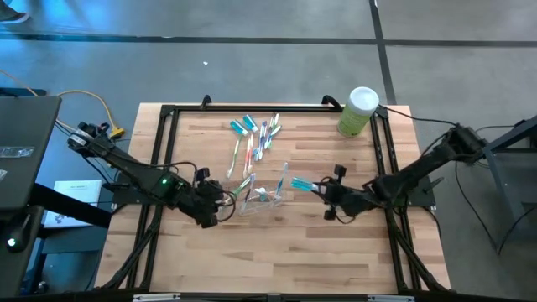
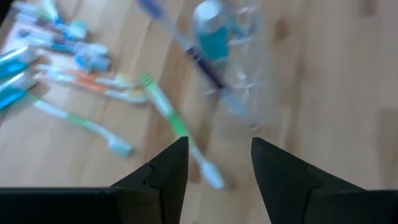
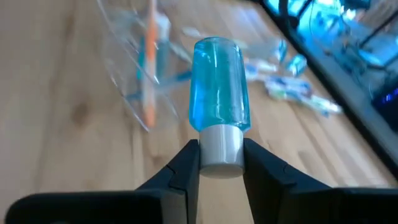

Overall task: Pick & Place toothbrushing station
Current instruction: Put the blue mouthwash into the transparent organizer

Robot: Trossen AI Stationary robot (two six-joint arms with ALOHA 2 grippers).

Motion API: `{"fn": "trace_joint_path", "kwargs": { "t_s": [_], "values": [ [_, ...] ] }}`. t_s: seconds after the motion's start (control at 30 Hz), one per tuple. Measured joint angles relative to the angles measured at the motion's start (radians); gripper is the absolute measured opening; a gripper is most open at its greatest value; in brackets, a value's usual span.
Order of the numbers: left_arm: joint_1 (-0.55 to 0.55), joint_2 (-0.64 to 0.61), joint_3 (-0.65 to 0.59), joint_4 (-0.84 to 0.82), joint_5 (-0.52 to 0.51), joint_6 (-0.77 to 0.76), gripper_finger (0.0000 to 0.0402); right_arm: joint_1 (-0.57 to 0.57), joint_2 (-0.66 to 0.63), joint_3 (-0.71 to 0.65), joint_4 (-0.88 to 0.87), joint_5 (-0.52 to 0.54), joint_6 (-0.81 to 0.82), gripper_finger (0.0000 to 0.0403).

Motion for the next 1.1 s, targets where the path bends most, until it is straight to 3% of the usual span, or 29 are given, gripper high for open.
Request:
{"fn": "trace_joint_path", "kwargs": {
  "t_s": [0.2,0.4,0.73,0.93,1.0,1.1],
  "values": [
    [-0.034,0.000,0.000,0.195,-0.078,0.007,0.0168,0.096,0.005,0.133,-0.073,0.084,-0.112,0.0084],
    [-0.044,0.000,0.000,0.310,-0.074,0.006,0.0168,0.167,0.091,0.301,-0.074,0.097,-0.267,0.0084],
    [-0.093,0.000,0.000,0.477,-0.055,0.004,0.0168,0.227,0.370,0.560,-0.077,0.095,-0.621,0.0084],
    [-0.086,0.000,0.000,0.574,-0.053,-0.163,0.0168,0.225,0.555,0.712,-0.028,0.134,-0.884,0.0084],
    [-0.070,0.000,0.000,0.595,-0.025,-0.215,0.0168,0.225,0.608,0.756,0.023,0.170,-0.968,0.0084],
    [-0.036,0.000,0.000,0.618,0.102,-0.260,0.0168,0.223,0.654,0.809,0.029,0.181,-1.039,0.0084]
  ]
}}
